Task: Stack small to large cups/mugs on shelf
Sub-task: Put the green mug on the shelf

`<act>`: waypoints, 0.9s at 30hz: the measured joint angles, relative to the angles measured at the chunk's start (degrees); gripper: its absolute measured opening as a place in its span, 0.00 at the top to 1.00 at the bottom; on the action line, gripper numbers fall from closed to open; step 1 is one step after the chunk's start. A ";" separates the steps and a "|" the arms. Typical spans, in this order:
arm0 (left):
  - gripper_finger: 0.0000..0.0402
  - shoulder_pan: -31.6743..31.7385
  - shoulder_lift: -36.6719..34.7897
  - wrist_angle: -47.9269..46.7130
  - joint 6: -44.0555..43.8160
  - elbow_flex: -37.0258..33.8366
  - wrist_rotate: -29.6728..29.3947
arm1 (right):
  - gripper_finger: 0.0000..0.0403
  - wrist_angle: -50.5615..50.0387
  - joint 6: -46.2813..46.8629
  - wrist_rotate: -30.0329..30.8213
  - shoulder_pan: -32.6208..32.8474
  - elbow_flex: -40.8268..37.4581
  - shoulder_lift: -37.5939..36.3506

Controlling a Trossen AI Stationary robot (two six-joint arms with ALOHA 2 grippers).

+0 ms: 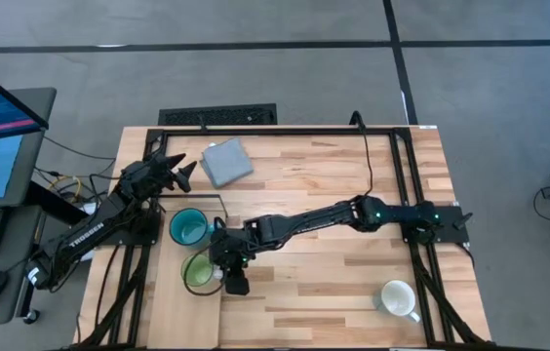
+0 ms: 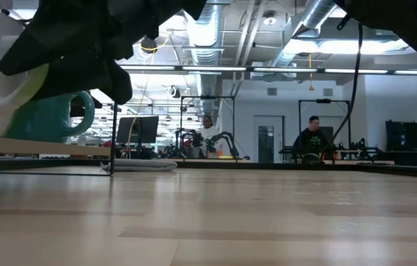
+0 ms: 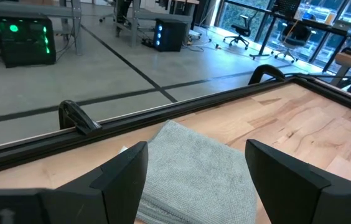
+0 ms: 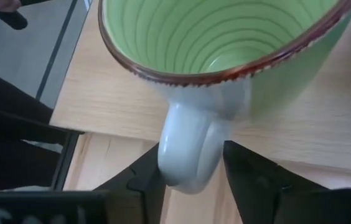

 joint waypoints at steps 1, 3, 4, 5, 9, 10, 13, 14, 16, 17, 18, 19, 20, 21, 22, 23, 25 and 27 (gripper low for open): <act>0.35 0.00 0.00 0.00 -0.01 0.00 0.00 | 0.54 0.13 0.02 -0.36 0.01 0.00 0.00; 0.35 0.00 0.00 0.00 -0.02 0.00 0.00 | 0.52 0.33 0.00 -0.43 -0.02 0.00 0.00; 0.35 0.00 0.00 0.00 -0.02 0.00 0.00 | 0.50 0.34 -0.17 -0.41 0.00 0.00 0.00; 0.35 0.00 0.00 0.00 0.00 0.00 0.00 | 0.49 0.41 -0.40 -0.41 0.00 0.00 0.00; 0.35 0.00 0.00 0.00 0.00 0.00 0.00 | 0.43 0.67 -0.52 -0.39 0.00 0.01 0.00; 0.35 0.00 0.00 0.00 -0.01 0.00 0.00 | 0.42 0.67 -0.53 -0.39 0.00 0.02 0.00; 0.35 0.00 0.00 0.00 -0.01 0.00 0.00 | 0.41 0.67 -1.15 -0.39 -0.04 0.02 0.00; 0.35 0.00 0.00 -0.02 -0.02 0.00 0.00 | 0.41 0.68 -1.40 -0.34 -0.06 0.02 0.00; 0.35 0.00 0.00 0.00 0.00 0.00 0.00 | 0.41 0.43 -1.62 -0.21 -0.17 0.02 -0.22; 0.35 0.00 0.00 0.00 -0.02 0.00 0.00 | 0.41 0.22 -2.10 -0.03 -0.17 0.02 -0.42; 0.35 0.00 0.00 -0.01 -0.01 0.00 0.00 | 0.41 0.34 -2.66 0.58 -0.17 0.04 -0.62; 0.35 0.00 0.00 0.00 -0.01 0.00 0.00 | 0.41 0.35 -3.11 1.35 -0.15 0.11 -0.77; 0.35 0.00 0.00 0.00 -0.02 0.00 0.00 | 0.40 0.39 -3.47 1.88 -0.17 0.13 -0.92; 0.35 0.00 0.00 0.00 0.00 0.00 0.00 | 0.40 -0.38 -3.84 2.58 -0.17 0.10 -1.38; 0.35 0.00 0.00 0.00 -0.01 0.00 -0.01 | 0.40 -1.51 -4.21 3.09 -0.15 0.03 -1.84; 0.35 0.00 0.00 0.00 -0.02 0.00 0.00 | 0.40 -1.49 -4.46 3.70 -0.15 0.04 -2.25; 0.35 0.00 0.00 0.01 -0.01 0.00 0.00 | 0.40 -1.68 -4.52 4.64 -0.17 0.23 -2.74; 0.35 0.00 0.00 0.04 -0.02 0.00 -0.01 | 0.40 -2.66 -4.61 4.68 -0.20 0.13 -2.95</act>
